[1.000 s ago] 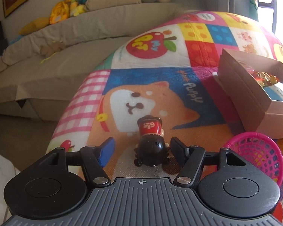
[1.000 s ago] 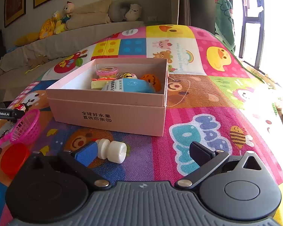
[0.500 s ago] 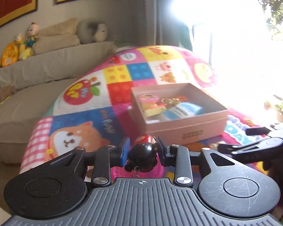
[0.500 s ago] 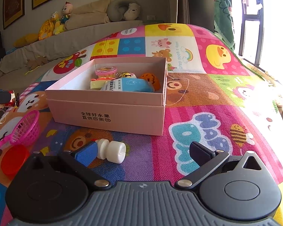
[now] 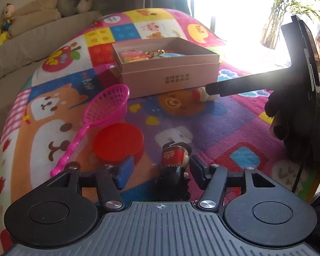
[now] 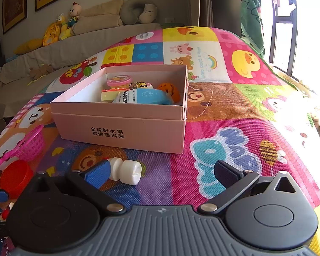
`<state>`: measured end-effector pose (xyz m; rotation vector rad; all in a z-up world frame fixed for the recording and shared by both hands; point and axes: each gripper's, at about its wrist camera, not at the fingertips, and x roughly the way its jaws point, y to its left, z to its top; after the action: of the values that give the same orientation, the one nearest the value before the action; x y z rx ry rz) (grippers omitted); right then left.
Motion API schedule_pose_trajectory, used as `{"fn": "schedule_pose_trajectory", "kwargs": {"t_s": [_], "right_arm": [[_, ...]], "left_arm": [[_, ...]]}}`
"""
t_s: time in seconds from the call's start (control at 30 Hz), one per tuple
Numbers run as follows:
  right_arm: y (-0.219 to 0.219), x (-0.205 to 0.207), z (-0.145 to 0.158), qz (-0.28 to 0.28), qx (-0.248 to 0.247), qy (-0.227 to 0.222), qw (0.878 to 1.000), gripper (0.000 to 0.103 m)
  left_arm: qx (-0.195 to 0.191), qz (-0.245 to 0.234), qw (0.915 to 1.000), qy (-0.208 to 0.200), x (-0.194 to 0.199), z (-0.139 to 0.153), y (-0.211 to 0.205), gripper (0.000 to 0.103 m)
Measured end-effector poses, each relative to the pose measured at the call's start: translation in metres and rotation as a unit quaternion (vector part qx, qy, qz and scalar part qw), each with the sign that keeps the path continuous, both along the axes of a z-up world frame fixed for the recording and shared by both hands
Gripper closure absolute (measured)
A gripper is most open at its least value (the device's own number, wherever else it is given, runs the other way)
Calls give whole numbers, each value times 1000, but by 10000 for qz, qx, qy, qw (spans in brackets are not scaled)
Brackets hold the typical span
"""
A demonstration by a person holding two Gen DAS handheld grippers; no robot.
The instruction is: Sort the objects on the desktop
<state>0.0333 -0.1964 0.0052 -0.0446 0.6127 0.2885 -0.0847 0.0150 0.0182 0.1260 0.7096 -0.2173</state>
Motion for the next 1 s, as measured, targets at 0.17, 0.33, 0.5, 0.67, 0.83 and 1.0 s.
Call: {"fn": "schedule_pose_trajectory", "kwargs": {"t_s": [0.17, 0.33, 0.5, 0.67, 0.83, 1.0], "right_arm": [[1, -1, 0, -6, -45, -11, 10000, 0], [2, 0, 0, -1, -83, -11, 10000, 0], [2, -1, 0, 18, -95, -29, 9999, 0], [1, -3, 0, 9, -73, -60, 10000, 0], [1, -3, 0, 8, -74, -64, 10000, 0], [2, -3, 0, 8, -84, -62, 9999, 0]], "left_arm": [[695, 549, 9960, -76, -6, 1, 18, 20], [-149, 415, 9981, 423, -20, 10, 35, 16], [569, 568, 9961, 352, -20, 1, 29, 16], [1527, 1347, 9790, 28, -11, 4, 49, 13], [133, 1155, 9929, 232, -16, 19, 66, 7], [77, 896, 9957, 229, -6, 8, 36, 7]]}}
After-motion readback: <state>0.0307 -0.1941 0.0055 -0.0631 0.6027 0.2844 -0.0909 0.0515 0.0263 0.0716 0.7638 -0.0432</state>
